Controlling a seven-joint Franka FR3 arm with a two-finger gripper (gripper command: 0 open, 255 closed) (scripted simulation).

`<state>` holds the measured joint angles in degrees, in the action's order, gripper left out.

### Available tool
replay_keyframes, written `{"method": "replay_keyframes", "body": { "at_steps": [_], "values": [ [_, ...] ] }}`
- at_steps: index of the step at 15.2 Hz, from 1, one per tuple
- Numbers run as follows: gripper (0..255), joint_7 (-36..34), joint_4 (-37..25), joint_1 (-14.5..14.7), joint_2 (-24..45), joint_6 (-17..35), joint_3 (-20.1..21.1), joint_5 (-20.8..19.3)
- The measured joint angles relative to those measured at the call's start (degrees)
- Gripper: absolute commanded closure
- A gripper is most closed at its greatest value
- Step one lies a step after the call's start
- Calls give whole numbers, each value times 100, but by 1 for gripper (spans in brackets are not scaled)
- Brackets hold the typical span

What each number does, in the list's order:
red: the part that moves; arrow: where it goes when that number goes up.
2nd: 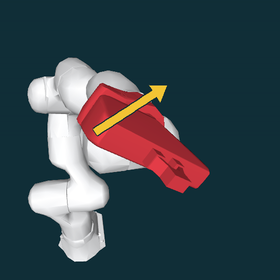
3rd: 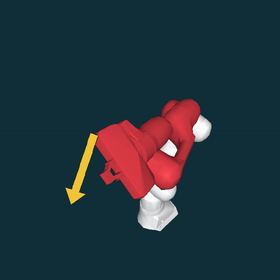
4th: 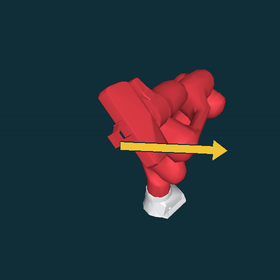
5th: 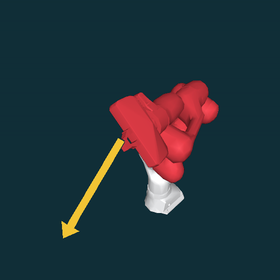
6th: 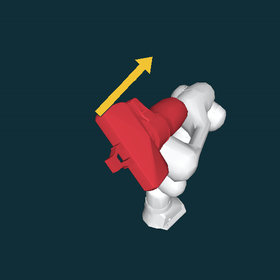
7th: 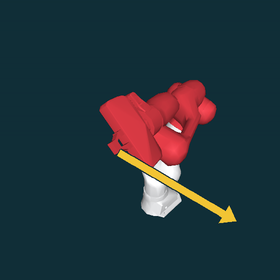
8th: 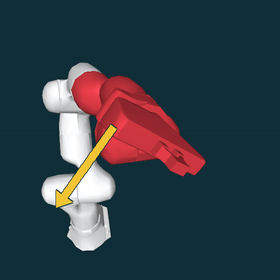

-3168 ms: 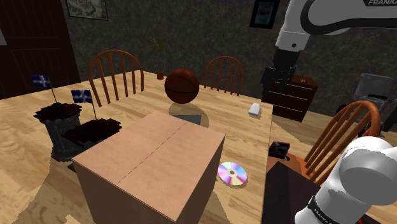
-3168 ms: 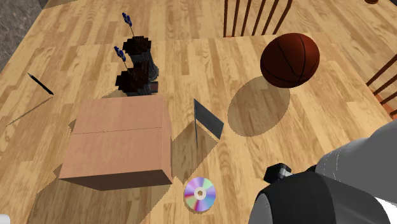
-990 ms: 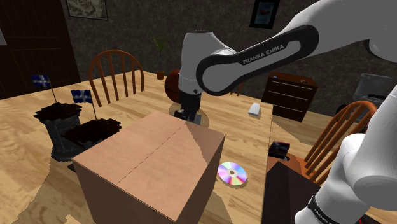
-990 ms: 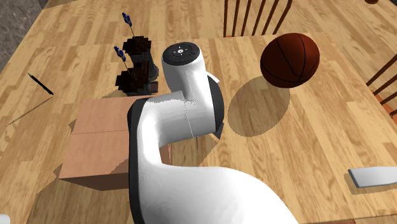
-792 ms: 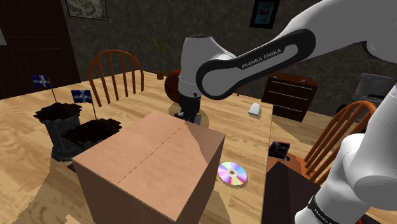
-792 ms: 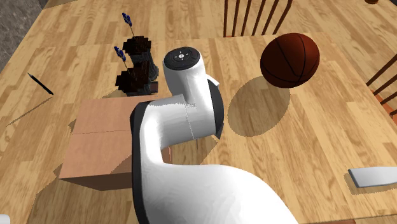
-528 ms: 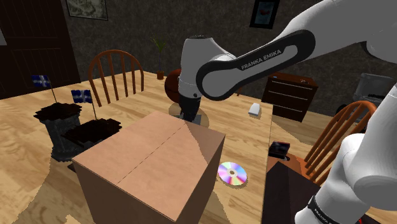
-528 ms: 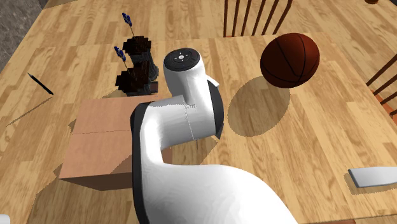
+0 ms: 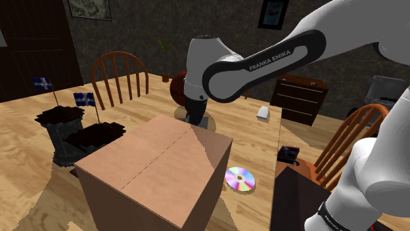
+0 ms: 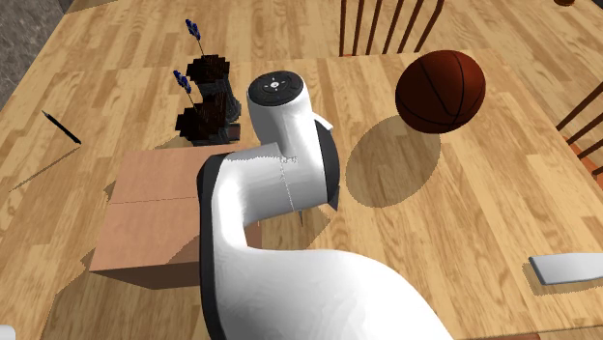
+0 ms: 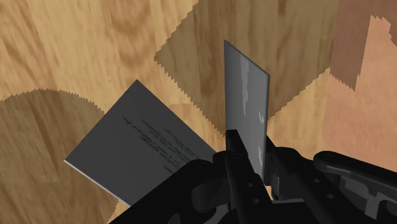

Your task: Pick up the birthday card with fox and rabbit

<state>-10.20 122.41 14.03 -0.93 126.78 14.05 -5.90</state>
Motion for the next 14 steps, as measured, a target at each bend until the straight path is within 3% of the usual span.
{"method": "replay_keyframes", "body": {
  "at_steps": [14],
  "values": [
    [255,164,-697,0,-318,-997,-13,147]
  ]
}}
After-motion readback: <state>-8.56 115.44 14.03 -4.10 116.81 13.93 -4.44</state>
